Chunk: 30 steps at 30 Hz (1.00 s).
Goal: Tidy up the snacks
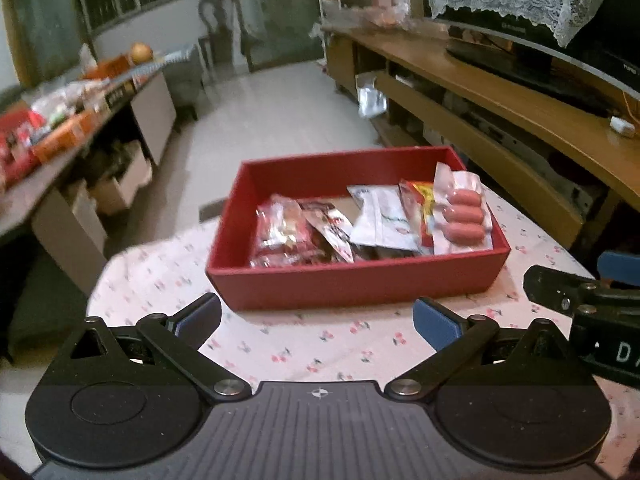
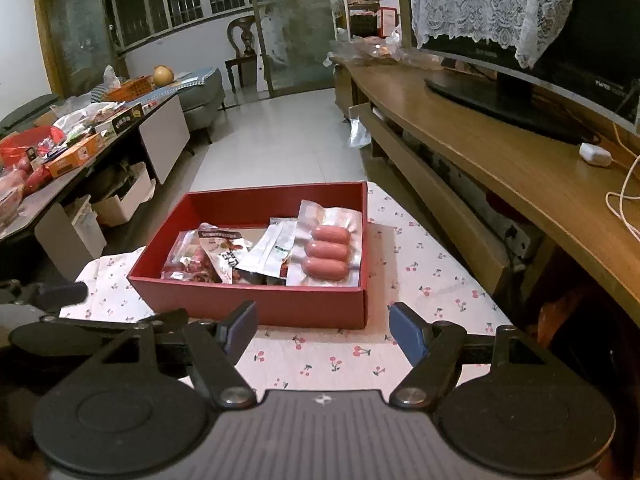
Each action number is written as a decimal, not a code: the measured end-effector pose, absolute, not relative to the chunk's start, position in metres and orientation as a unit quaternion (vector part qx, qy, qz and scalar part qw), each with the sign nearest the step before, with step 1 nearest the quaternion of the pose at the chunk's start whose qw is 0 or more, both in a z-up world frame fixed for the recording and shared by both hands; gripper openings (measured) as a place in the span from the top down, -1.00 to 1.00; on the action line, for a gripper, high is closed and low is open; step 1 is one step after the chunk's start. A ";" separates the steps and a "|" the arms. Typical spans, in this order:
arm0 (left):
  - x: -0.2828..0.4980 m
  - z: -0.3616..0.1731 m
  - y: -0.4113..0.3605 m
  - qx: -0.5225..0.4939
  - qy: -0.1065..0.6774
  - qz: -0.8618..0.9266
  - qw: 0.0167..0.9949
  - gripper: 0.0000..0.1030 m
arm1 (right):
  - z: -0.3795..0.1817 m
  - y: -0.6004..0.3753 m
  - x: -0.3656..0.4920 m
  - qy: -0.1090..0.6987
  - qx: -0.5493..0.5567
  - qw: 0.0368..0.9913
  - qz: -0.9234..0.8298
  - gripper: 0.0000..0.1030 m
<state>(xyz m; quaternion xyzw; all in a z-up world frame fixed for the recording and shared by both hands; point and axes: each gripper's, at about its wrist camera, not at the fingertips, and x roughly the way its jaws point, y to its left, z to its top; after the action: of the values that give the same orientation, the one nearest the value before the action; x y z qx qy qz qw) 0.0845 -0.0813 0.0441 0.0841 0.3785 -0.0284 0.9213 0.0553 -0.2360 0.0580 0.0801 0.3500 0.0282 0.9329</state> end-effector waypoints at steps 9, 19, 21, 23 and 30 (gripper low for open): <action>0.077 0.031 -0.077 0.081 0.402 -0.025 0.912 -1.00 | 0.048 -0.229 0.049 0.370 0.066 0.926 0.032 -0.66; 0.067 0.029 -0.071 0.076 0.409 -0.015 0.909 -1.00 | 0.041 -0.223 0.041 0.388 0.048 0.920 0.027 -0.68; 0.066 0.030 -0.068 0.072 0.410 -0.013 0.909 -1.00 | 0.038 -0.223 0.041 0.392 0.043 0.919 0.021 -0.68; 0.063 0.031 -0.065 0.067 0.410 -0.011 0.910 -1.00 | 0.037 -0.224 0.041 0.396 0.042 0.917 0.018 -0.68; 0.054 0.030 -0.064 0.071 0.412 -0.018 0.908 -0.98 | 0.036 -0.221 0.038 0.397 0.037 0.917 0.022 -0.68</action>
<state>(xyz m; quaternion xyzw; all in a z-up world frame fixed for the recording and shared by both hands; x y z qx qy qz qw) 0.0542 -0.0639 0.0300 0.0714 0.4117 -0.0177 0.9083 0.0376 -0.2214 0.0359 0.0371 0.3973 0.0224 0.9166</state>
